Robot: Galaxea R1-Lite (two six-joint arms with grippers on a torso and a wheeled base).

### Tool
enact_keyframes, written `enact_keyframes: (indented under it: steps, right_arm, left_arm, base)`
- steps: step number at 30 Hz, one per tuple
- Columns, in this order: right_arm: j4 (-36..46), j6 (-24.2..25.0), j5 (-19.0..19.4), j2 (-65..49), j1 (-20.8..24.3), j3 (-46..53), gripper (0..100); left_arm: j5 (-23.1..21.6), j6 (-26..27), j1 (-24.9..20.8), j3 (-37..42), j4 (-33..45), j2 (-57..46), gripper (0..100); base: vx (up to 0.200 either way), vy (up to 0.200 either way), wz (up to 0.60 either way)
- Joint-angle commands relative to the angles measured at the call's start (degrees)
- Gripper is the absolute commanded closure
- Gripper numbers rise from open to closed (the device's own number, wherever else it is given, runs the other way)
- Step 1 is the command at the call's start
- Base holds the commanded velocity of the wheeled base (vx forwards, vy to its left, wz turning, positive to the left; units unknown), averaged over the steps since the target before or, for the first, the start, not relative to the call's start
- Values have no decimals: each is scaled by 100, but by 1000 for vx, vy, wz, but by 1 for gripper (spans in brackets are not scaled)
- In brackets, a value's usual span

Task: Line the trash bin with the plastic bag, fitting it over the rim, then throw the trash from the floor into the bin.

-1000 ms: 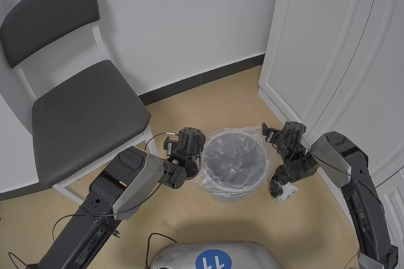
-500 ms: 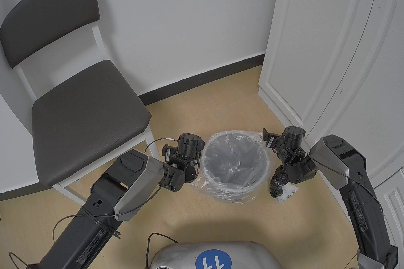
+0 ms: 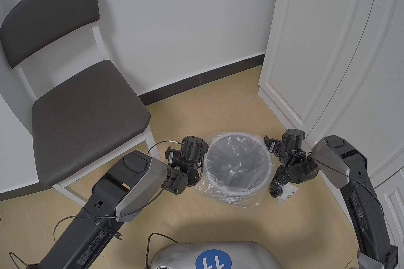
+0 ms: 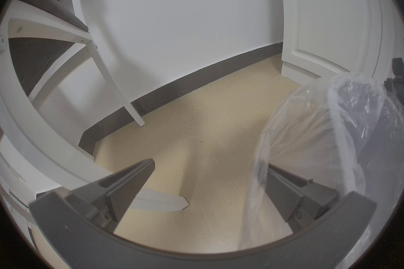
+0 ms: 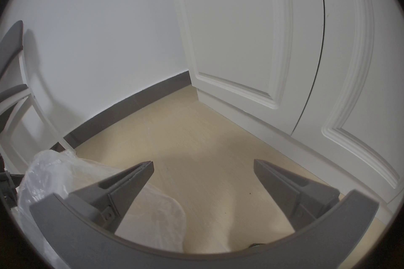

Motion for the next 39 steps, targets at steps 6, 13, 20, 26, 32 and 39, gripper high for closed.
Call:
enact_keyframes:
  steps: [6, 13, 20, 26, 32, 39]
  right_arm:
    - [115, -16, -17, 23, -12, -6, 0]
    - [396, -16, -61, -82, -38, 38, 0]
    - [475, -25, -61, -882, -38, 714, 0]
    - [792, -456, 10, -2016, -47, 1822, 0]
    - [1082, -508, 133, -2358, -65, 2200, 0]
    - [1240, -614, 660, -2297, -126, 2411, 0]
  left_arm:
    - [0, -1, -5, 207, 17, -122, 0]
    - [0, -1, 22, 216, 17, -175, 0]
    - [0, -186, -5, 910, -18, -896, 0]
    - [-26, -722, -259, 2352, -88, -1950, 0]
    - [-44, -924, -339, 3099, -185, -2399, 0]
    - [-132, -942, -453, 4399, -826, -2900, 0]
  base:
    - [0, 0, 0]
    - [0, 0, 0]
    - [0, 0, 0]
    - [0, 0, 0]
    - [0, 0, 0]
    - [0, 0, 0]
